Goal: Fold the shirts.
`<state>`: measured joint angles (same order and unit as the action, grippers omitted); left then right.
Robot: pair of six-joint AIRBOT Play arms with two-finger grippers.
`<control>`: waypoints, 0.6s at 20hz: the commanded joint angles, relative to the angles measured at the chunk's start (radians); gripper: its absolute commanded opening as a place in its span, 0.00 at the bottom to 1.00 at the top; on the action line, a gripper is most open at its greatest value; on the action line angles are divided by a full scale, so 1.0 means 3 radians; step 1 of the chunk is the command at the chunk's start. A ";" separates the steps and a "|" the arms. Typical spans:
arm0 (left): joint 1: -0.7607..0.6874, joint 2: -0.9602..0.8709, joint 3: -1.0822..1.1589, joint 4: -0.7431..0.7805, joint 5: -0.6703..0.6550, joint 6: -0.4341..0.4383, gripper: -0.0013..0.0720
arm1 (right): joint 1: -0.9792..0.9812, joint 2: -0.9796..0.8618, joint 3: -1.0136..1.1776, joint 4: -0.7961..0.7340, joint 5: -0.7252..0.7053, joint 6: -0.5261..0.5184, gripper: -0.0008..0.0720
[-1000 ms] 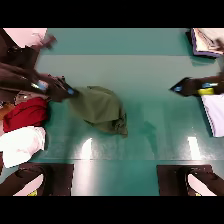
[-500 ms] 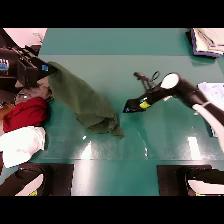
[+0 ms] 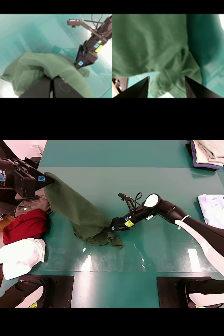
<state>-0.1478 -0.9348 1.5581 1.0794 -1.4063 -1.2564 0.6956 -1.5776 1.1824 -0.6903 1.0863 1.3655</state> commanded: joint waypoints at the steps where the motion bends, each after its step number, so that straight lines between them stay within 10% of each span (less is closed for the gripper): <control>1: 0.0004 0.0003 0.0004 0.0004 0.0000 -0.0018 0.05 | 0.0023 -0.0046 0.0000 0.0017 -0.0300 -0.0020 0.22; 2: 0.0004 0.0004 0.0004 0.0004 0.0006 -0.0043 0.05 | 0.0022 -0.0055 0.0000 -0.0029 -0.0345 -0.0019 0.04; 12: 0.0004 0.0014 0.1485 0.0215 0.0384 -0.0464 0.05 | -0.1348 0.1906 0.1092 -0.2074 -0.0177 0.0594 0.03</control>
<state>-0.1478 -0.9314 1.8545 1.1419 -1.3201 -1.3411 0.4267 -1.1858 1.3739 -1.1137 1.0225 1.4876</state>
